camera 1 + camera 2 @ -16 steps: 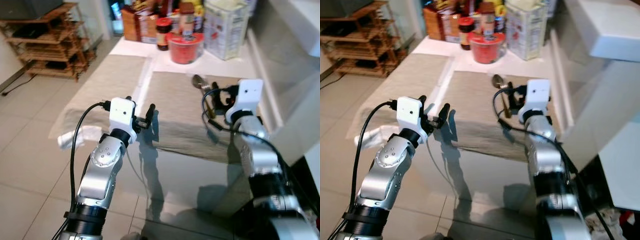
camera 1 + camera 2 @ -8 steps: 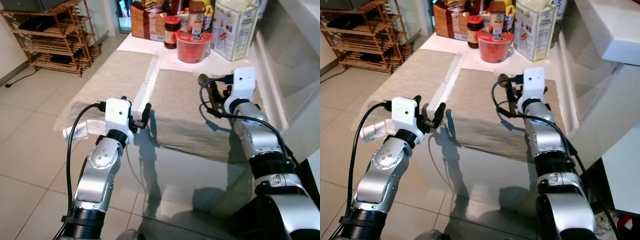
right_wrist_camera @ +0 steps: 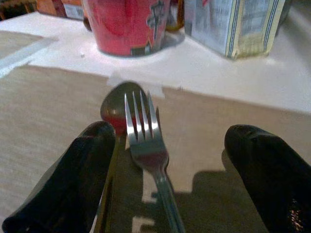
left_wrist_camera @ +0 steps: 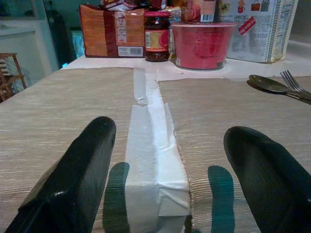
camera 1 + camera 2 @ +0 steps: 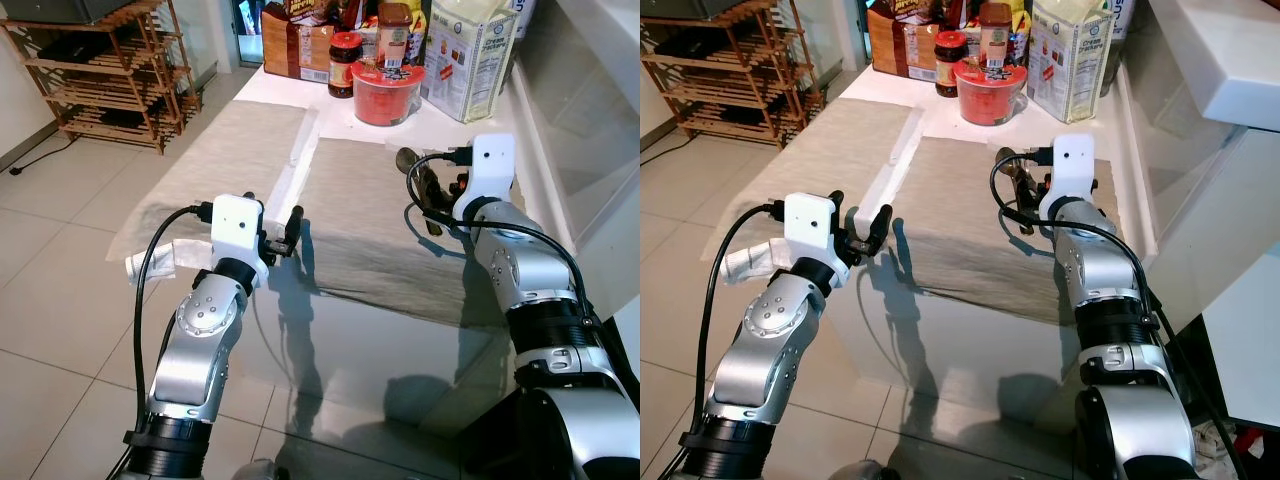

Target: Setting the table

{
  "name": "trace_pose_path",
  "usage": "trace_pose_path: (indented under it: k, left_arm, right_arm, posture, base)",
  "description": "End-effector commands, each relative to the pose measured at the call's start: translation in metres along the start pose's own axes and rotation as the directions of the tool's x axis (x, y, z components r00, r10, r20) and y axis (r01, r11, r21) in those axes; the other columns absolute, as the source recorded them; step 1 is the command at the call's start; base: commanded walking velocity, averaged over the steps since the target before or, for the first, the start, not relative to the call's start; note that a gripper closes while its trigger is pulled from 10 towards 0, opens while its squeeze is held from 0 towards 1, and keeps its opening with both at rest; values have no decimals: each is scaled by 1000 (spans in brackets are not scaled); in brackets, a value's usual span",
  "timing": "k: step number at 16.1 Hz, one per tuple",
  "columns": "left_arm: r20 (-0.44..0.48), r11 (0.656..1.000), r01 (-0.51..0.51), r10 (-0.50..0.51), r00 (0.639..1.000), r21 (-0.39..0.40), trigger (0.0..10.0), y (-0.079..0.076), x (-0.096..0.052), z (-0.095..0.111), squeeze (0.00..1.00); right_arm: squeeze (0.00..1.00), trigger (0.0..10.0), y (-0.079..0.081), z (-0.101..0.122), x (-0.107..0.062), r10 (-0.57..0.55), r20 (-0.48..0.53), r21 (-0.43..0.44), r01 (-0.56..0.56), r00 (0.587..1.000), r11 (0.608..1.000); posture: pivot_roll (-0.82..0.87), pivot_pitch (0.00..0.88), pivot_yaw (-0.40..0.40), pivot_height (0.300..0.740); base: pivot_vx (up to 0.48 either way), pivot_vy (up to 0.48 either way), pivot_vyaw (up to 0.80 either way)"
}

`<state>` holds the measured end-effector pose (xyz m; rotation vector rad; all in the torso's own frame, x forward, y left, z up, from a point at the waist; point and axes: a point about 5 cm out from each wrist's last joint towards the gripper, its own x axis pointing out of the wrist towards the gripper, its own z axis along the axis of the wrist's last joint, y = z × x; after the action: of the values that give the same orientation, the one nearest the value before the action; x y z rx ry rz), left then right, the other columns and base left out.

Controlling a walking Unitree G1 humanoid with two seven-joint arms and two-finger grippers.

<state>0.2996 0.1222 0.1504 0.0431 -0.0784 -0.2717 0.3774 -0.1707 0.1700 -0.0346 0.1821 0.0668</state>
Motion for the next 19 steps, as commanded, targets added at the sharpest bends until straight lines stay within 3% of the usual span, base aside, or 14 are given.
trace_pose_path:
  k: [1,9,14,15,16,19]
  left_arm:
    - [11,1000,4,-4,1000,6,10000,-2,3,5,0]
    - [8,1000,5,-5,1000,-7,10000,-4,3,6,0]
    - [35,1000,-23,24,999,-5,10000,0,0,10,0]
    - [39,1000,-26,26,999,-4,10000,1,0,11,0]
    - [37,1000,-29,29,999,-4,10000,2,1,12,0]
    - [32,1000,-25,25,999,-4,10000,1,1,11,0]
  right_arm:
    - [0,10000,2,1,-1,8,-24,31,-7,1000,999]
    - [0,10000,-8,-29,3,-13,-212,10,16,977,1000]
    - [0,10000,-10,-42,4,-48,-244,7,51,969,999]
    - [0,8471,-9,-43,4,-49,-245,6,52,968,999]
    - [0,0,-7,-45,5,-45,-249,23,52,968,998]
    - [0,0,-6,-46,6,-45,-248,27,54,968,998]
  posture:
    - [41,15,10,740]
    - [40,12,7,740]
    - [49,27,7,740]
    - [49,27,8,740]
    - [46,32,12,740]
    - [42,35,14,740]
  base:
    - [0,0,0]
    - [0,0,0]
    - [0,0,0]
    - [0,0,0]
    - [0,0,0]
    - [0,0,0]
